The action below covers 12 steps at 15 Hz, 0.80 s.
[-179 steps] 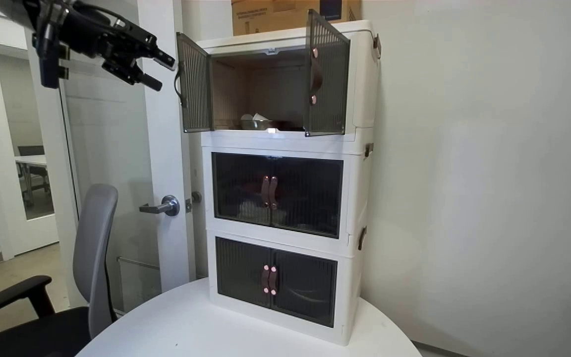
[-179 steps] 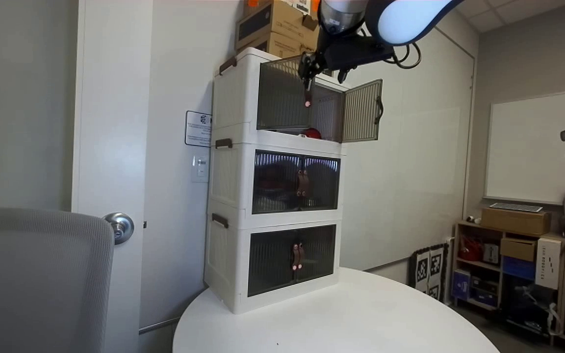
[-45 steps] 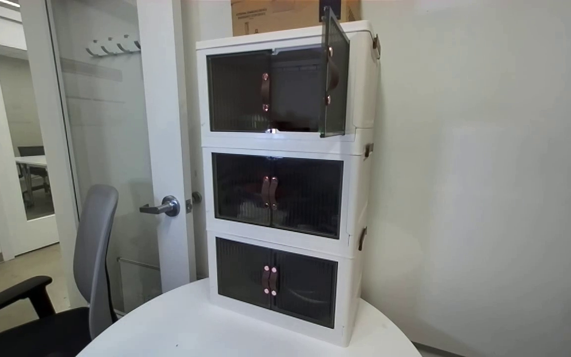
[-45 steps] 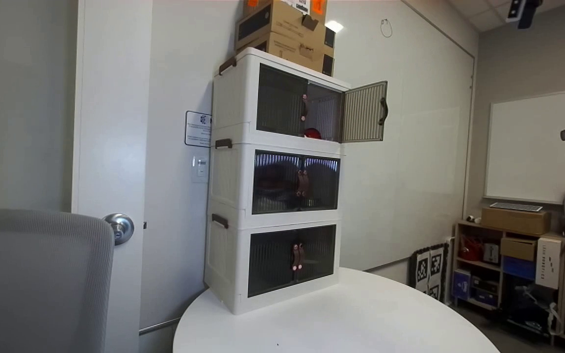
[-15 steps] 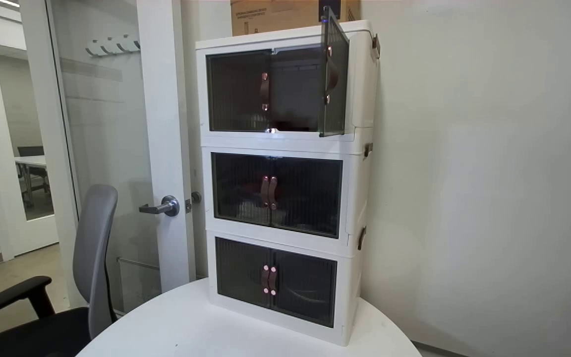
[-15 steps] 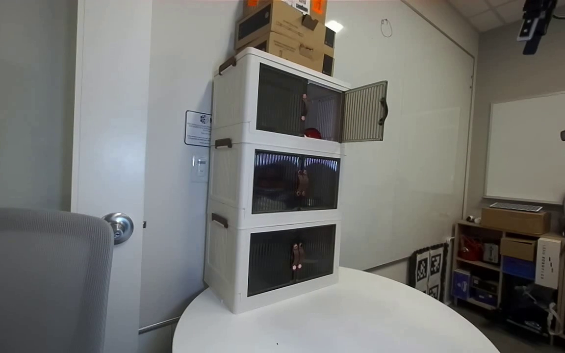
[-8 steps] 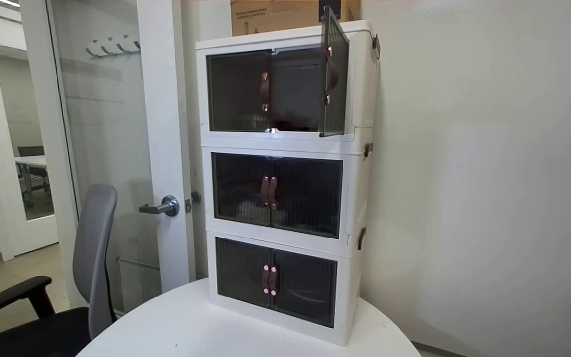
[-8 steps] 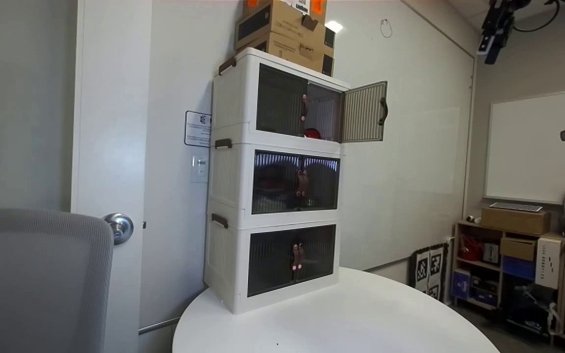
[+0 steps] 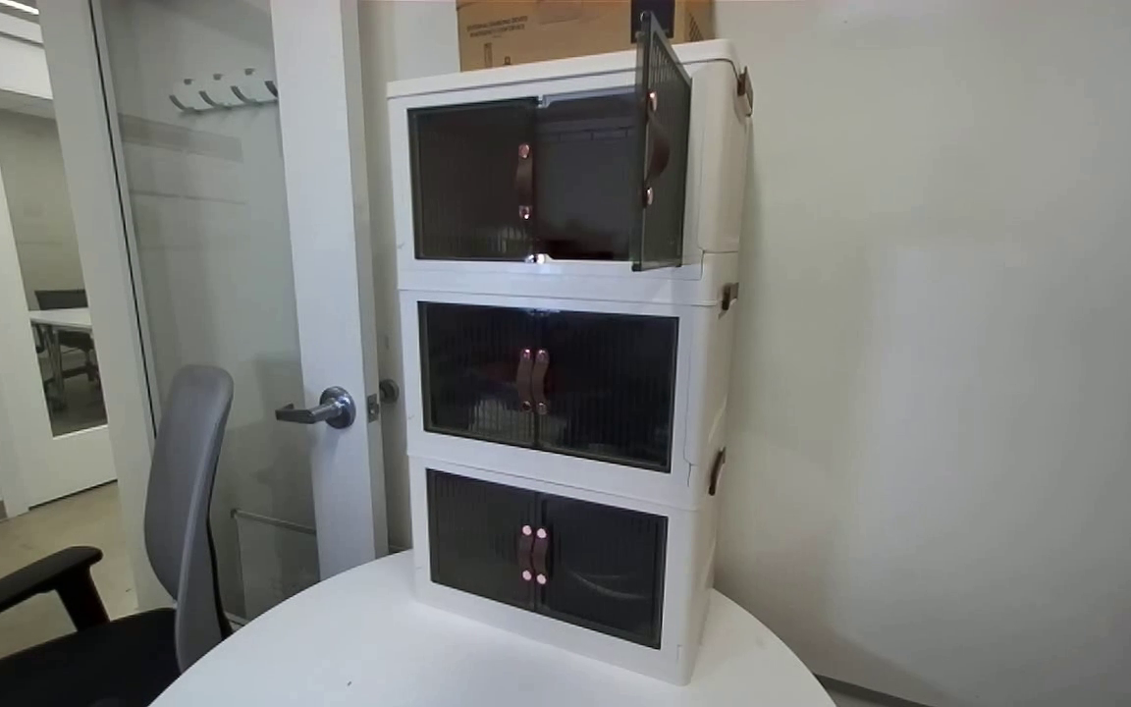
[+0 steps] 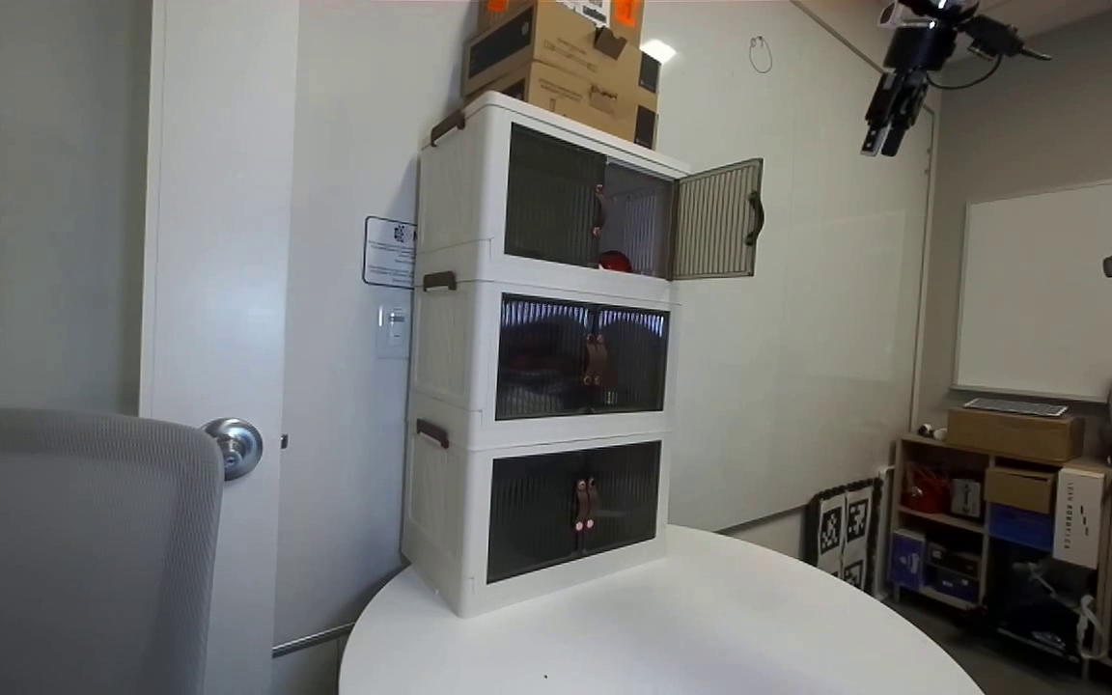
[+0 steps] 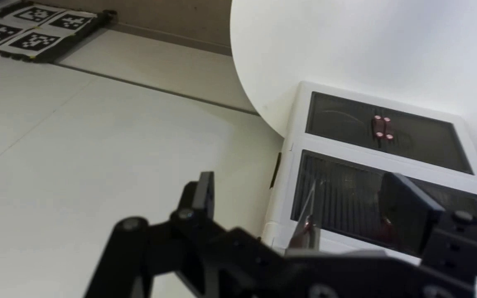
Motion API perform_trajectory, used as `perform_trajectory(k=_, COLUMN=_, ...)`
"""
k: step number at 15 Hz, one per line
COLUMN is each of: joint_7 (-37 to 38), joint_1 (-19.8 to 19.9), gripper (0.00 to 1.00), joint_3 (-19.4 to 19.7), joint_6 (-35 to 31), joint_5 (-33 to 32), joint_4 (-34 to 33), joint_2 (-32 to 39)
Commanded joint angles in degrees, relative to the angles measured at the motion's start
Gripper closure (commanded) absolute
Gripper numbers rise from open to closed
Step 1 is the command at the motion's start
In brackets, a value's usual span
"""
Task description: Close the doors of the third cabinet
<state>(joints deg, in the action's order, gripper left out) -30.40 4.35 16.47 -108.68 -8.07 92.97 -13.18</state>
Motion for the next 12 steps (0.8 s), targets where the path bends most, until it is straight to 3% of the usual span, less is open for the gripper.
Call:
perform_trajectory(k=1, joint_7=-3.0, joint_1=2.4, gripper=0.25, joint_3=1.0, joint_6=-5.8, joint_5=1.2, joint_4=-7.9, joint_2=9.2)
perform_trajectory(k=2, joint_7=-3.2, joint_1=3.2, gripper=0.26, joint_3=1.0, joint_6=-7.5, joint_5=1.9, joint_4=-8.8, joint_2=10.6)
perform_trajectory(k=8, joint_7=-5.7, joint_1=7.3, gripper=0.73, joint_3=-0.7, joint_6=-24.9, joint_5=11.3, joint_4=-10.4, joint_2=17.4)
perform_trajectory(k=12, joint_7=-10.5, joint_1=8.3, gripper=1.00, joint_3=-4.1, joint_6=-37.6, joint_5=20.0, joint_4=-8.4, joint_2=19.3)
